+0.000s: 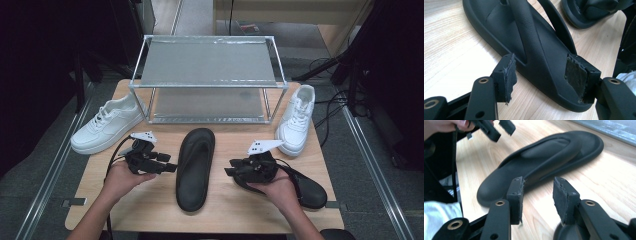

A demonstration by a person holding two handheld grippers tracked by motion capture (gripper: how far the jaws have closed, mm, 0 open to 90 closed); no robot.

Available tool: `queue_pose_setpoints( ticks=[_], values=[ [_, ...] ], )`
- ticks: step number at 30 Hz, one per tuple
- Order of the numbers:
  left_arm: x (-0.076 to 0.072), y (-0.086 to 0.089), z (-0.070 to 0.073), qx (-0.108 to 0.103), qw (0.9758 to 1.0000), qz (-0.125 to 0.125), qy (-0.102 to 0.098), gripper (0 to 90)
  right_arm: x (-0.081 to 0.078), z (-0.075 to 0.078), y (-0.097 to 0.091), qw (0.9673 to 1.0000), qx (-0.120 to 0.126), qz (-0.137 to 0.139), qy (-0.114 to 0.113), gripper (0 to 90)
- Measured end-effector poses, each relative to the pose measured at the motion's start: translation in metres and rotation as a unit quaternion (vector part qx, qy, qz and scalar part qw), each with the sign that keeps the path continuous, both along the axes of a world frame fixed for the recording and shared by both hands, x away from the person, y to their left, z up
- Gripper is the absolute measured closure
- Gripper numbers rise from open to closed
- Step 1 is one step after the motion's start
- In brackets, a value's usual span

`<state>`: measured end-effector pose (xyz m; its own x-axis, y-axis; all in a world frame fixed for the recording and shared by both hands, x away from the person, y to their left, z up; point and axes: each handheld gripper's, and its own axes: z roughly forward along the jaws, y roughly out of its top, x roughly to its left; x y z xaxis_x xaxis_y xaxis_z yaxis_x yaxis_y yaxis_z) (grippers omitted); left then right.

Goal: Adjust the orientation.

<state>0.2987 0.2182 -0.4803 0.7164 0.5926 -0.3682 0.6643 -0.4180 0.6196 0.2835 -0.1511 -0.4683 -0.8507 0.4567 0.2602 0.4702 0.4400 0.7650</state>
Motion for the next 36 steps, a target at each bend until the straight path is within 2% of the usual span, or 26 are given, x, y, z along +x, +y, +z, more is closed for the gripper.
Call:
queue_pose_setpoints(
  ticks=[3, 14, 17, 18, 22, 28, 30, 36],
  values=[
    [0.001, -0.001, 0.001, -0.003, 1.0, 0.0, 0.0, 41.6, -0.004, -0.002, -0.007, 0.9999, -0.014, 0.004, -0.002, 59.8],
    [0.006, -0.009, 0.005, -0.008, 0.9999, -0.005, -0.005, 40.5, -0.015, 0.0, -0.038, 0.9998, -0.012, -0.017, -0.006, 63.1],
    [0.008, -0.01, 0.006, -0.014, 0.9999, -0.005, -0.007, 40.3, -0.018, 0.0, -0.047, 0.9995, -0.022, -0.021, -0.01, 63.3],
    [0.008, -0.01, 0.006, -0.016, 0.9998, -0.005, -0.008, 40.0, -0.019, 0.0, -0.05, 0.9995, -0.022, -0.022, -0.004, 63.2],
    [0.011, -0.013, 0.007, -0.018, 0.9997, -0.005, -0.015, 39.1, -0.021, -0.001, -0.062, 0.9987, -0.028, -0.04, 0.009, 58.0],
    [0.014, -0.018, 0.006, -0.024, 0.9996, -0.007, -0.013, 39.2, -0.026, -0.003, -0.078, 0.9975, -0.039, -0.058, 0.012, 58.4],
    [0.016, -0.02, 0.007, -0.017, 0.9997, -0.013, -0.014, 39.2, -0.027, -0.002, -0.084, 0.9971, -0.039, -0.064, 0.011, 58.7],
    [0.02, -0.024, 0.006, -0.017, 0.9997, -0.015, -0.012, 39.4, -0.033, -0.003, -0.102, 0.9956, -0.045, -0.082, 0.011, 59.1]
  ],
)
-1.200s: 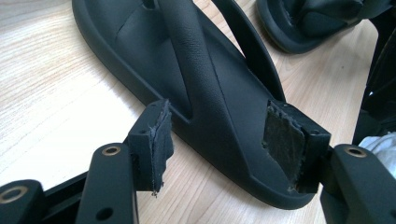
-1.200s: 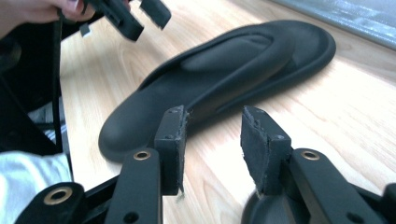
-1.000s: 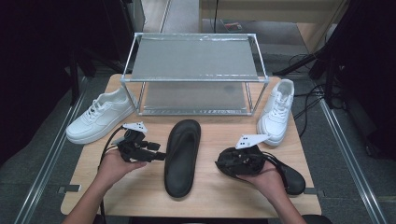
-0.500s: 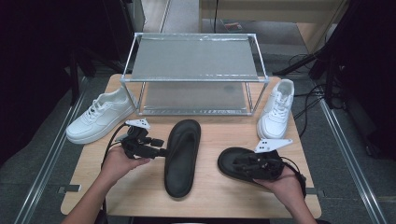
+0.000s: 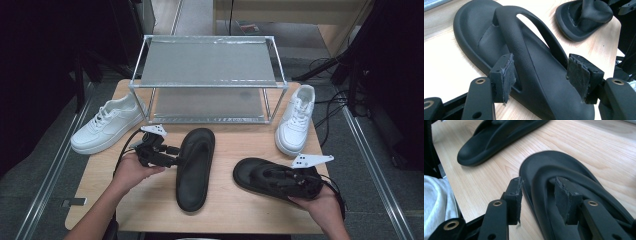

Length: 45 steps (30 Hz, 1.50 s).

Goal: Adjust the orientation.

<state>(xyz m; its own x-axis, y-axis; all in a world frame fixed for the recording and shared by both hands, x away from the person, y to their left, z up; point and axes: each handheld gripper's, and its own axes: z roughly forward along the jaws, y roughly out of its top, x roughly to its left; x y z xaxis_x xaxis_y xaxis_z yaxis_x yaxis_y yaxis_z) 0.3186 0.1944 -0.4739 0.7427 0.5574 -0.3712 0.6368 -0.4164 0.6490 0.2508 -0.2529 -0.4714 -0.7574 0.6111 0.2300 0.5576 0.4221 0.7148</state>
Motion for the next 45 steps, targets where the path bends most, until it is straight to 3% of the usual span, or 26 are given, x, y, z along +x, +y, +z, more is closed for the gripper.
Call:
queue_pose_setpoints(
  ticks=[5, 10, 16, 22, 28, 38, 45],
  values=[
    [0.003, -0.002, 0.0, 0.001, 1.0, -0.003, 0.0, 39.6, -0.007, -0.001, -0.013, 0.9999, -0.009, -0.013, -0.002, 59.5],
    [0.006, -0.002, 0.001, 0.003, 1.0, -0.002, -0.004, 39.6, -0.01, -0.01, -0.019, 0.9997, -0.015, -0.011, 0.017, 59.9],
    [0.006, -0.001, 0.0, 0.005, 1.0, -0.003, -0.005, 39.5, -0.004, -0.023, -0.006, 0.9986, -0.034, 0.017, 0.037, 64.1],
    [0.003, 0.001, 0.0, 0.004, 1.0, -0.001, -0.006, 39.6, 0.005, -0.028, 0.006, 0.9975, -0.054, 0.038, 0.025, 75.0],
    [0.0, 0.004, 0.0, 0.004, 0.9999, 0.003, -0.009, 39.4, 0.011, -0.021, 0.011, 0.9982, -0.042, 0.04, 0.017, 79.3],
    [-0.007, 0.009, -0.001, 0.006, 0.9998, 0.01, -0.018, 39.1, 0.023, -0.009, 0.041, 0.9997, -0.022, -0.003, 0.011, 78.5],
    [-0.01, 0.011, -0.001, 0.005, 0.9997, 0.01, -0.023, 39.2, 0.042, -0.009, 0.067, 0.9988, -0.02, -0.034, 0.029, 78.6]
  ],
)
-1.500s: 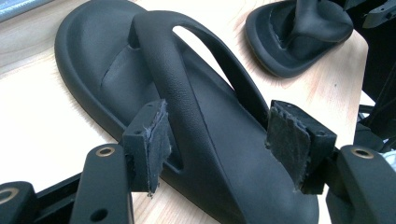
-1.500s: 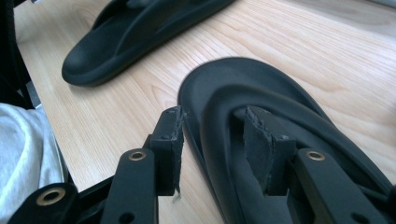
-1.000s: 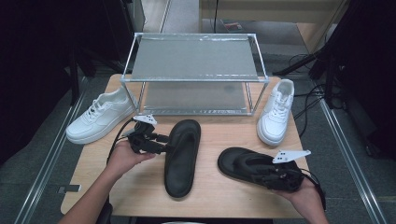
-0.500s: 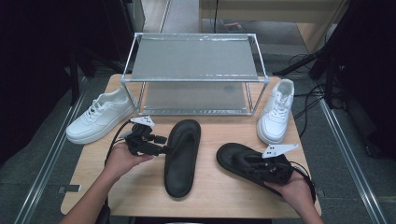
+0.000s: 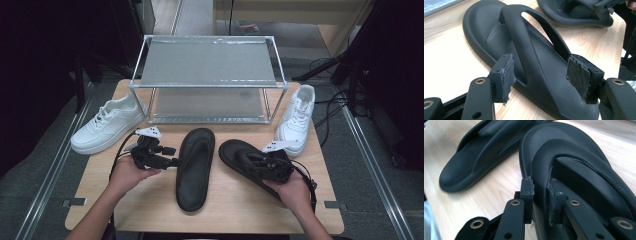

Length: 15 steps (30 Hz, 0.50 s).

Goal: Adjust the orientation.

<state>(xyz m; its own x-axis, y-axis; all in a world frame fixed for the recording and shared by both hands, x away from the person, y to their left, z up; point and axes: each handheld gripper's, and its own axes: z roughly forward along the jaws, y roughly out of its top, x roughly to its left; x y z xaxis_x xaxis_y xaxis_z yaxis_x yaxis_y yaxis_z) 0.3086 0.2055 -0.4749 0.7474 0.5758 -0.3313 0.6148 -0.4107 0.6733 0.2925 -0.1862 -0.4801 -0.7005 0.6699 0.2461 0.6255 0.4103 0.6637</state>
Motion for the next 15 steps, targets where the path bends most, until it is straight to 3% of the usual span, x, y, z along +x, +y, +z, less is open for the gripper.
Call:
queue_pose_setpoints(
  ticks=[15],
  values=[
    [0.0, -0.002, -0.002, -0.001, 1.0, -0.003, -0.005, 39.7, 0.031, -0.01, 0.025, 0.9982, -0.002, -0.059, 0.013, 78.5]
  ],
)
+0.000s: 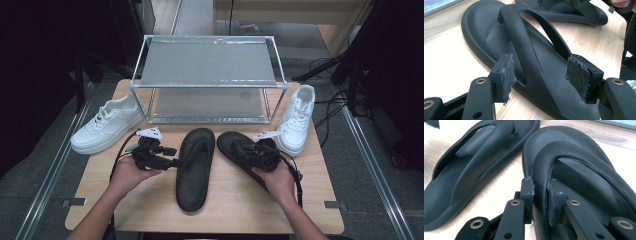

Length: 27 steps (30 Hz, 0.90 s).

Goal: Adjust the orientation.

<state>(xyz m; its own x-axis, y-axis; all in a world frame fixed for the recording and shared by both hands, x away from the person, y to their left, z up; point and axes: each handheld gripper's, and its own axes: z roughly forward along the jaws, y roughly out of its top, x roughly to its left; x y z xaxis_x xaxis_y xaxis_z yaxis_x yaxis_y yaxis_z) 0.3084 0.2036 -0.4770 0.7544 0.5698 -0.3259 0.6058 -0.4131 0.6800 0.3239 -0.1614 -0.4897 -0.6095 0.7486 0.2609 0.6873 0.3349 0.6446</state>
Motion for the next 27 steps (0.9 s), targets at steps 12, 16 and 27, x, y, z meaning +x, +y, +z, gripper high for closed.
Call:
queue_pose_setpoints(
  ticks=[12, 16, 27],
  values=[
    [0.0, 0.0, -0.003, 0.003, 0.9999, -0.002, -0.011, 44.0, 0.014, -0.006, 0.02, 0.9998, -0.011, -0.012, -0.013, 77.2],
    [0.0, 0.002, -0.003, 0.008, 0.9999, 0.003, -0.012, 50.9, 0.014, -0.006, 0.021, 0.9998, -0.003, -0.011, -0.017, 71.4],
    [0.004, 0.01, -0.005, -0.005, 0.9997, 0.023, 0.002, 76.4, -0.013, 0.021, -0.02, 0.9971, 0.035, 0.016, -0.065, 82.5]
  ],
)
